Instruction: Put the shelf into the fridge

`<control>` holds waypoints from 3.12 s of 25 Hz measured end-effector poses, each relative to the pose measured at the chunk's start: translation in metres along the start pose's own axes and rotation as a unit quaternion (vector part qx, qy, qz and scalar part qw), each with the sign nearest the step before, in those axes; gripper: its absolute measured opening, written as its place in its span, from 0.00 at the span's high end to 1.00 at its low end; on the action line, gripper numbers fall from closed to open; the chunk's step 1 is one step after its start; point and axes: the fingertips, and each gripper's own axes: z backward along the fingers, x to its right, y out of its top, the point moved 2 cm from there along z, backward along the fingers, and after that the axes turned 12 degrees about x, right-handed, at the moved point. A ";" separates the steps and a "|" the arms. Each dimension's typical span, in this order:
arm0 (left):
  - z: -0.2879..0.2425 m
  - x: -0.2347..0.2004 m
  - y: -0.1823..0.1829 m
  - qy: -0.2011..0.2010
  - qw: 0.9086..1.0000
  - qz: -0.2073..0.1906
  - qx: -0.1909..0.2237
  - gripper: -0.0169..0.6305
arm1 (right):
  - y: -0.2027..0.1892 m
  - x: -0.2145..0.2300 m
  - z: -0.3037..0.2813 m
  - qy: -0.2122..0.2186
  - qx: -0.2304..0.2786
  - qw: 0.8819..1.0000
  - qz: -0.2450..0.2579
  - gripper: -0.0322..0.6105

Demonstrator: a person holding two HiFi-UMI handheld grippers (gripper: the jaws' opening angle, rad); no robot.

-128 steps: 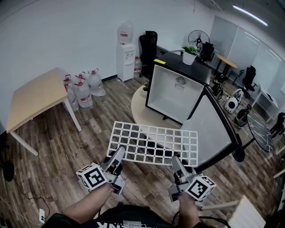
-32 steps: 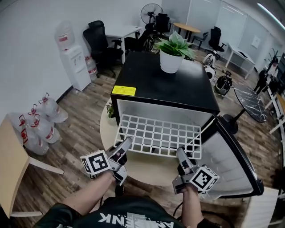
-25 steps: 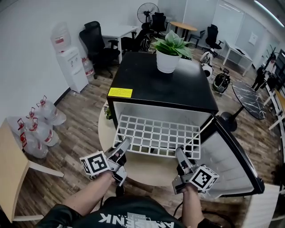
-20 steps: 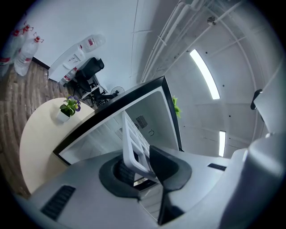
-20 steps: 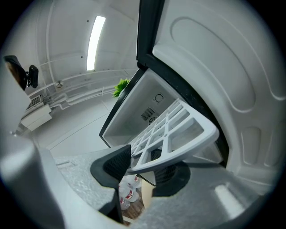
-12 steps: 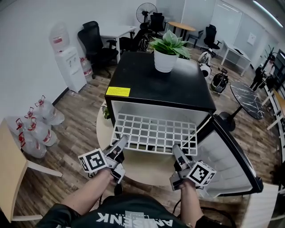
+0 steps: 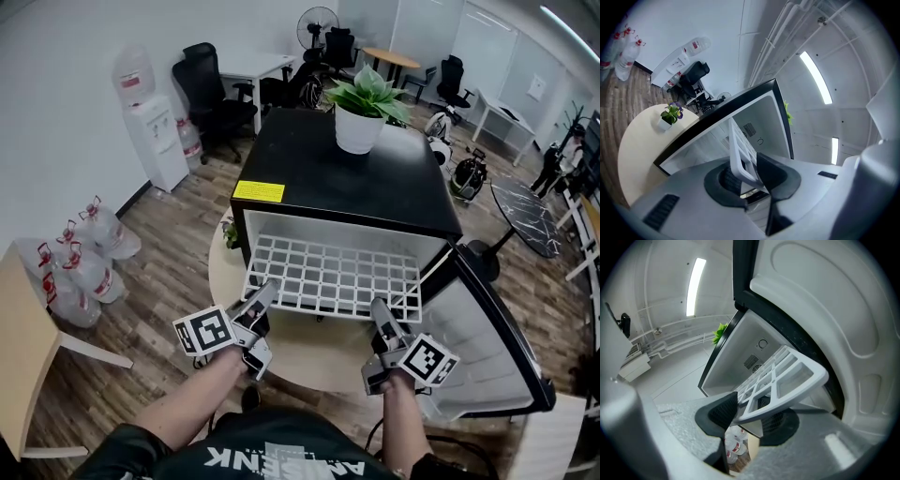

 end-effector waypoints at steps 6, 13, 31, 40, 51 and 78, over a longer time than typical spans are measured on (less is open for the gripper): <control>-0.004 -0.007 -0.003 -0.001 1.000 0.000 0.006 0.86 | -0.001 0.006 -0.008 -0.003 0.015 1.000 0.005 0.74; 0.002 0.001 -0.013 -0.022 0.999 -0.017 0.028 0.82 | 0.005 0.011 -0.012 0.002 0.018 1.000 0.014 0.74; -0.009 0.013 -0.015 -0.037 0.996 -0.076 0.040 0.83 | 0.018 0.008 -0.038 0.008 0.005 1.000 0.010 0.74; -0.031 0.004 -0.007 -0.044 0.996 -0.079 0.028 0.83 | 0.023 0.014 -0.060 0.007 0.017 1.000 0.013 0.74; -0.043 0.002 -0.002 -0.071 0.994 -0.077 -0.006 0.84 | 0.023 0.013 -0.051 -0.032 0.050 0.998 0.029 0.73; -0.046 0.002 0.003 -0.064 0.996 -0.057 -0.023 0.84 | -0.006 -0.024 -0.033 0.007 0.046 0.984 0.173 0.94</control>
